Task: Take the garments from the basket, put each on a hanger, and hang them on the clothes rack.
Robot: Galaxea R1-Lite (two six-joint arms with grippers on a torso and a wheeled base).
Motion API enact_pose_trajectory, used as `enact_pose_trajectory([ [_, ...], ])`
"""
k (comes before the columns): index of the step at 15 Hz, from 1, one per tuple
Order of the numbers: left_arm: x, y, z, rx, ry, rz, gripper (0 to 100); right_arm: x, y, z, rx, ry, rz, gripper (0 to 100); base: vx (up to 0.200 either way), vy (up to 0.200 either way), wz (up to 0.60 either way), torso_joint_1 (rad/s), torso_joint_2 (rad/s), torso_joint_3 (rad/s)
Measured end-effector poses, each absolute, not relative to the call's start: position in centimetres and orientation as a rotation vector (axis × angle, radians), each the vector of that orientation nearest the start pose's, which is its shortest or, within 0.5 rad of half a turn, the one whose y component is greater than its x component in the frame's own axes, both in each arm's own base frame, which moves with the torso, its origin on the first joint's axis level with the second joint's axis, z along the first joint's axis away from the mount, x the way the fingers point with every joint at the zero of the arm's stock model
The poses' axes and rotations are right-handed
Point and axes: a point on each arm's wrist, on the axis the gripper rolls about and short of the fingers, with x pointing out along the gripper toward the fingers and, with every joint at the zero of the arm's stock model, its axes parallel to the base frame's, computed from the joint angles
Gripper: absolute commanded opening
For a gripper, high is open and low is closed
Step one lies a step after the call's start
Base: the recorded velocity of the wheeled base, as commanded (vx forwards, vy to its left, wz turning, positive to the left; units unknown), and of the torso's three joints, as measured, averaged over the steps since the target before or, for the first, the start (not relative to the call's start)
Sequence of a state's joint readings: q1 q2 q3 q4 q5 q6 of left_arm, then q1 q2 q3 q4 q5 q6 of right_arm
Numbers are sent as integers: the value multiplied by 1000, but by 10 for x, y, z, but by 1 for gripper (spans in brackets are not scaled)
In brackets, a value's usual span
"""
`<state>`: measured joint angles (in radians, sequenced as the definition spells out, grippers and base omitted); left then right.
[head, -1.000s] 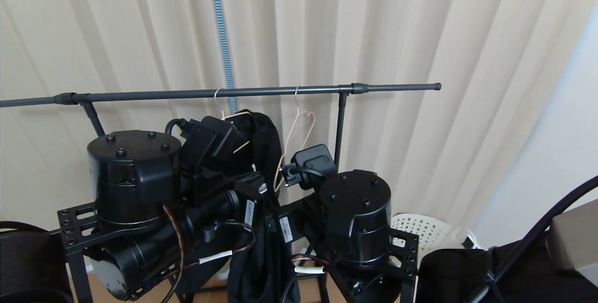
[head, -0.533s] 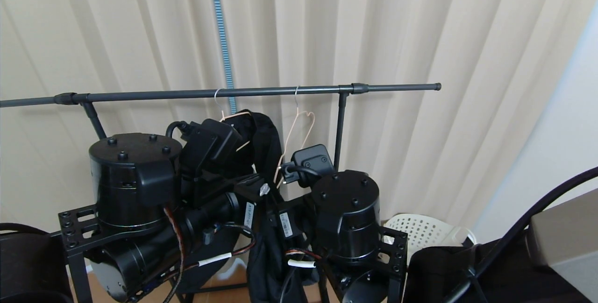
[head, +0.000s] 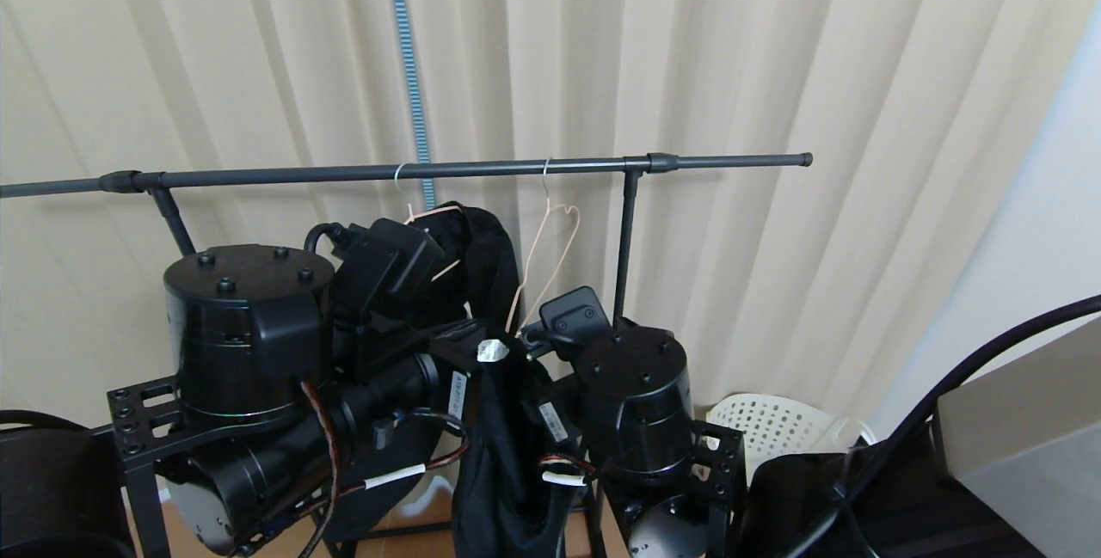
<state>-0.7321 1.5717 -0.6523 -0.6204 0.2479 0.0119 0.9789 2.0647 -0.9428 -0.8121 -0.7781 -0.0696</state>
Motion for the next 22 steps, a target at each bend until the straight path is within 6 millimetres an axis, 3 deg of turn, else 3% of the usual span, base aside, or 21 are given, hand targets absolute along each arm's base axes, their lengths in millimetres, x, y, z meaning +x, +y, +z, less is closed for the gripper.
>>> enact_pose_trajectory([
  [10, 199, -163, 183, 170, 237, -465, 0, 214, 288, 107, -392, 221, 266, 100, 0, 0, 0, 0, 0, 0],
  [22, 202, -180, 188, 168, 210, -474, 0, 205, 281, 102, -403, 247, 429, 100, 0, 0, 0, 0, 0, 0],
])
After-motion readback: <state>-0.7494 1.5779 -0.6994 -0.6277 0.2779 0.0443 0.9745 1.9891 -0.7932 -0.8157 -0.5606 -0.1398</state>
